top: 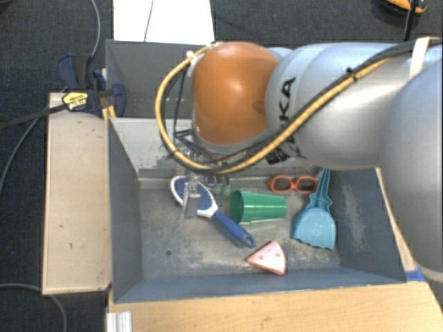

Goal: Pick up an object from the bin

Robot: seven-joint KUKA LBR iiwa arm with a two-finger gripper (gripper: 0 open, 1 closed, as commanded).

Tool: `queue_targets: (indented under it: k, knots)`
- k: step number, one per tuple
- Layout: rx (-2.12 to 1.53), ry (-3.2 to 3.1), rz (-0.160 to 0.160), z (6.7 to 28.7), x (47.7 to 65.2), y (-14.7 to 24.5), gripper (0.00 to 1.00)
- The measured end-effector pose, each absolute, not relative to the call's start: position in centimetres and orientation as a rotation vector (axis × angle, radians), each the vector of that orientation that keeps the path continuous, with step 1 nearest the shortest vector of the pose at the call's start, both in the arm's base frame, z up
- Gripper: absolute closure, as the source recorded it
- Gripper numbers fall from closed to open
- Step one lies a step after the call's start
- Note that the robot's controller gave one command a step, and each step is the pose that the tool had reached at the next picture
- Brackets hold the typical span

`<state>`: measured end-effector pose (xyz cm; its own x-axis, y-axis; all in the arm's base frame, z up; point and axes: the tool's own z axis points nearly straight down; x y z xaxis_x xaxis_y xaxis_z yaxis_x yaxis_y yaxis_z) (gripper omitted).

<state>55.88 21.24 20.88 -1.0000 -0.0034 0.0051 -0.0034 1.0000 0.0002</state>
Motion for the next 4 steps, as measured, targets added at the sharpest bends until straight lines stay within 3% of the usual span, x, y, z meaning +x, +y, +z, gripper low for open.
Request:
queue_targets:
  k: [1,2,3,4]
  knots:
    - [-0.002,-3.145,-0.003,21.3,56.1,21.1,0.00]
    - [-0.031,-3.149,-0.008,16.9,57.3,19.5,0.00]
    - [0.112,-3.140,-0.002,13.5,57.0,16.4,0.00]
    - [-0.033,-3.146,-0.005,12.8,56.7,15.1,0.00]
